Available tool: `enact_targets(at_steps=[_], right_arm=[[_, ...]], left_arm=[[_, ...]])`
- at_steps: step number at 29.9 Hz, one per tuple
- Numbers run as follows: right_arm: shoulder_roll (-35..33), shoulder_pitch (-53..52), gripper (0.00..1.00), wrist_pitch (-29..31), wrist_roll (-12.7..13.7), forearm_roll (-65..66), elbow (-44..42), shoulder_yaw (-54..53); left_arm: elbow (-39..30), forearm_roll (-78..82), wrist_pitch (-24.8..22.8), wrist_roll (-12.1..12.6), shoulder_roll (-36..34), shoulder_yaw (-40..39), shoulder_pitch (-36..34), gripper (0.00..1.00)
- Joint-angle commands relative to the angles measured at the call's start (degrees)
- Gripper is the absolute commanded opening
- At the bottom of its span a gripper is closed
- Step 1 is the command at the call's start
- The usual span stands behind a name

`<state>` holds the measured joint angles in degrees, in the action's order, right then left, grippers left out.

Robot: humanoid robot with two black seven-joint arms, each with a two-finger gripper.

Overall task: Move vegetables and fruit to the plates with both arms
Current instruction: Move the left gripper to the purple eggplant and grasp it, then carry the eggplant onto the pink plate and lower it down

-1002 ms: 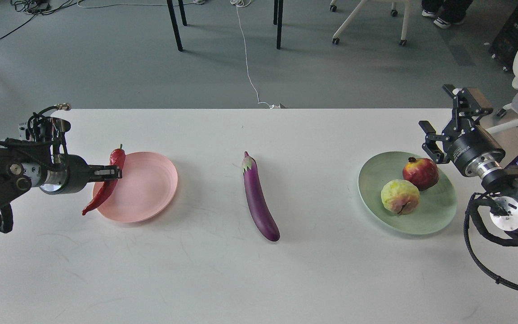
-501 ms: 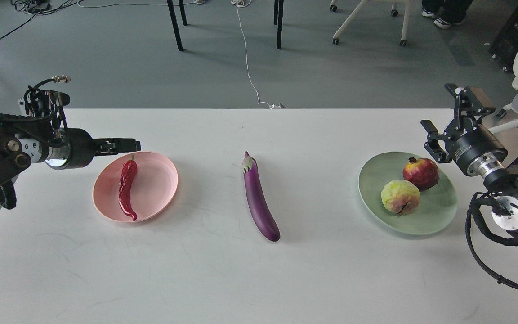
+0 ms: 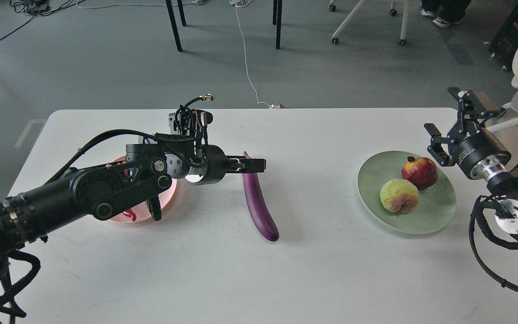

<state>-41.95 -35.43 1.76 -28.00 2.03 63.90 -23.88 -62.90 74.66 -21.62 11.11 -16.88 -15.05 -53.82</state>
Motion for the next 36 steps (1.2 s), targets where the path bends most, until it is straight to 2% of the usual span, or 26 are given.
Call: enact_targets(at_steps=[1, 4, 15, 21, 22, 24, 27, 28, 32, 36], right_arm=[[-0.06, 0.1, 0.99, 0.0, 0.0, 0.0, 0.08, -0.02], [0.02, 0.1, 0.99, 0.0, 0.0, 0.0, 0.0, -0.11], [0.02, 0.1, 0.99, 0.0, 0.0, 0.0, 0.0, -0.11], [-0.06, 0.1, 0.99, 0.0, 0.0, 0.0, 0.08, -0.37], [-0.06, 0.1, 0.99, 0.0, 0.0, 0.0, 0.08, -0.38], [-0.06, 0.1, 0.99, 0.0, 0.0, 0.0, 0.08, -0.46], [-0.06, 0.1, 0.99, 0.0, 0.0, 0.0, -0.09, -0.46], [-0.06, 0.1, 0.99, 0.0, 0.0, 0.0, -0.18, -0.46], [-0.06, 0.1, 0.99, 0.0, 0.0, 0.0, -0.09, -0.46], [-0.06, 0.1, 0.99, 0.0, 0.0, 0.0, 0.0, -0.46]], left_arm=[[2.86, 0.66, 0.09, 0.5, 1.58, 1.94, -0.05, 0.97], [3.92, 0.93, 0.09, 0.41, 1.76, 4.85, -0.41, 0.98], [6.56, 0.93, 0.53, 0.49, 5.45, 6.17, 0.65, 0.97], [6.99, 0.93, 0.26, 0.76, 5.72, 6.26, 0.82, 0.91], [7.17, 1.02, 0.18, 0.93, 5.72, 6.35, 0.91, 0.86], [7.17, 1.02, 0.09, 1.2, 5.72, 6.35, 1.35, 0.7], [7.17, 1.02, 0.09, 1.55, 5.8, 7.66, 1.35, 0.26], [7.09, 1.02, 0.17, 1.9, 5.8, 8.53, 1.18, 0.17], [6.47, 1.02, 0.17, 2.96, 5.19, 9.33, 0.91, 0.1], [5.94, 0.32, 0.17, 3.74, 4.4, 9.07, 0.74, 0.09]])
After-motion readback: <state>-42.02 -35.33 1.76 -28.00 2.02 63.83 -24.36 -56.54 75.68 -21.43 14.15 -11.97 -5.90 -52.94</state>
